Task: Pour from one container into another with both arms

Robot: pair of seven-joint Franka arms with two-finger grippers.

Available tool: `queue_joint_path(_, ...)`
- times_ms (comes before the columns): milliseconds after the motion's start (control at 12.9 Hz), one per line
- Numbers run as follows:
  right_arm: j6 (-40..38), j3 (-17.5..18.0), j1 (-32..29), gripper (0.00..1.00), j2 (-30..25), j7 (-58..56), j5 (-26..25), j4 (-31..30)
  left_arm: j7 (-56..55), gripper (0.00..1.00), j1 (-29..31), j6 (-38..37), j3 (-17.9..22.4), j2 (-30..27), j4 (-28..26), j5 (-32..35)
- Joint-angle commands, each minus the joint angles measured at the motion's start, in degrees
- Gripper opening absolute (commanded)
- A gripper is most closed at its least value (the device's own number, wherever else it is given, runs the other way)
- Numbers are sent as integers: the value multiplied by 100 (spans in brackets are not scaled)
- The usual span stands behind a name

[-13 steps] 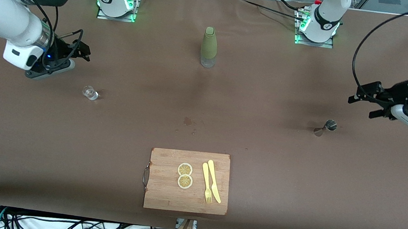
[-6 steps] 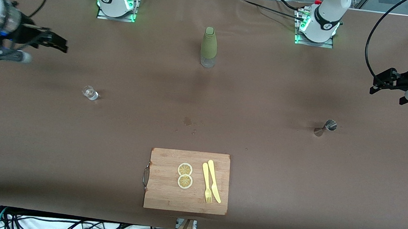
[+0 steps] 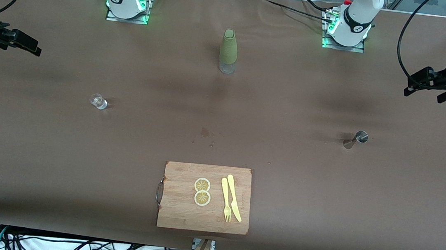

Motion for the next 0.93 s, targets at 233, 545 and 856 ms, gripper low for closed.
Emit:
queue_joint_path(233, -44, -5, 112, 100, 186, -32, -313, 394, -139, 100, -39, -156, -47, -95, -56, 278)
queue_joint_path(545, 546, 4, 112, 100, 247, -24, -419, 385, -139, 100, -40, -164, -126, -87, -73, 269)
queue_joint_path(856, 502, -23, 104, 100, 256, 46, -384, 385, -139, 100, -40, -200, -144, -95, -73, 269)
